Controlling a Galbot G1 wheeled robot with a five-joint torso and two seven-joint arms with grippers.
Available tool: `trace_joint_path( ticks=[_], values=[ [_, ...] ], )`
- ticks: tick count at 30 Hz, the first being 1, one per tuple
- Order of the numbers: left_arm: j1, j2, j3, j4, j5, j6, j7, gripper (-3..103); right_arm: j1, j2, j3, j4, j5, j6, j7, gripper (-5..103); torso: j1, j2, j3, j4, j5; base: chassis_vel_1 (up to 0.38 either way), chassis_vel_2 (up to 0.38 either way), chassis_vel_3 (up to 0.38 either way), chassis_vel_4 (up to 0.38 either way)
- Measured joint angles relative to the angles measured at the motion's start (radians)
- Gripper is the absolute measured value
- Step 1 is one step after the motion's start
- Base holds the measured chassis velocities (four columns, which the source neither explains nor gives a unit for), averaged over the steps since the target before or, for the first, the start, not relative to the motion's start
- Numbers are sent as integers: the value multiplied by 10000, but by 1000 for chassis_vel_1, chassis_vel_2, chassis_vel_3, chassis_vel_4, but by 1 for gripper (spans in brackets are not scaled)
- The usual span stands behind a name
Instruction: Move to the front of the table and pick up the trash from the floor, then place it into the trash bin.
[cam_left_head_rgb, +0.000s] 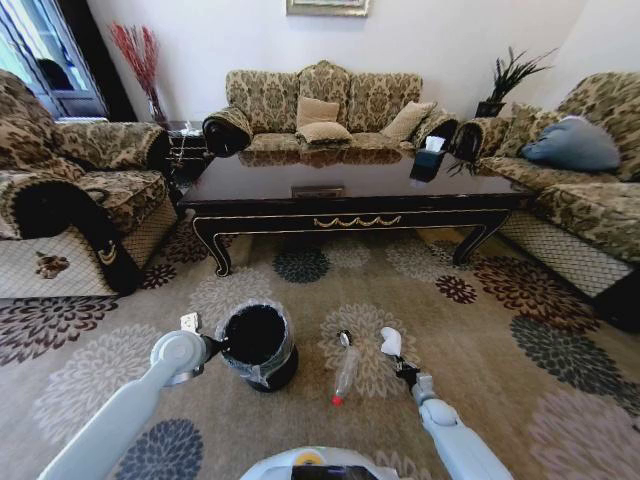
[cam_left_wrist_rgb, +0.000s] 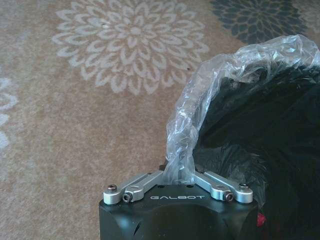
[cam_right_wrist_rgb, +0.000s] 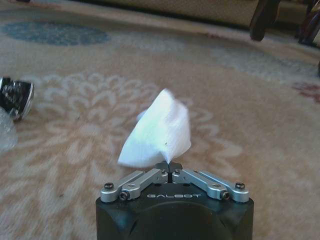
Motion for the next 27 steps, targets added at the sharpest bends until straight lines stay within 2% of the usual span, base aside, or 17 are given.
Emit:
trace_joint_path(
  ticks=[2, 5, 7, 10, 13, 18, 19, 21, 23, 25, 27],
  values=[
    [-78, -28, 104, 35, 1, 0, 1, 0, -282, -90, 152, 455, -35, -29, 54, 0, 0, 0, 0, -1, 0, 0, 0, 0, 0],
    [-335, -109, 452, 118, -10, 0, 3, 0, -1387, -375, 587, 2153, -108, -168, 174, 0, 0, 0, 0, -2, 1, 0, 0, 0, 0],
    [-384, -118, 528, 134, -12, 0, 3, 0, -1581, -441, 649, 2442, -94, -185, 188, 0, 0, 0, -1, -2, 1, 0, 0, 0, 0],
    [-686, -258, 1057, 243, -1, 0, 15, 0, -2910, -890, 1225, 4450, -89, -255, 270, 0, 0, 0, -1, -4, -4, 0, 0, 0, 0],
    [-755, -297, 1211, 243, -2, 0, 59, 0, -3450, -980, 1508, 5198, -108, -291, 342, 0, 0, 0, 0, -5, -3, 0, 0, 0, 0],
    [-730, 158, 1293, 81, -73, 0, 380, 0, -4934, -1224, 2422, 7140, -255, -350, 536, 0, 0, 1, -1, -1, 0, 0, 0, 0, 0],
    [-692, 334, 1214, 69, -147, 0, 476, 0, -5602, -1281, 2841, 7966, -282, -418, 629, 0, 0, 1, -1, 0, -1, 0, 0, 0, 0],
    [-685, 408, 1179, 53, -208, 0, 510, 0, -5815, -1295, 2997, 8224, -286, -456, 664, 0, 0, 0, -1, 0, -3, 0, 0, 0, 0],
    [-680, 758, 1076, -11, -505, 0, 623, 0, -6399, -1301, 3457, 8880, -326, -561, 733, 0, 0, 1, 0, -3, -9, 0, 0, 0, 0],
    [-781, 1524, 953, -52, -1084, 0, 713, 0, -7219, -1297, 4170, 9786, -308, -594, 752, 0, 0, 1, -2, -3, 4, 0, 0, 0, 0],
    [-905, 1792, 943, -49, -1365, 0, 782, 0, -7494, -1288, 4448, 10184, -205, -595, 764, 0, -1, 1, -2, 0, 1, 0, 0, 0, 0]
  ],
)
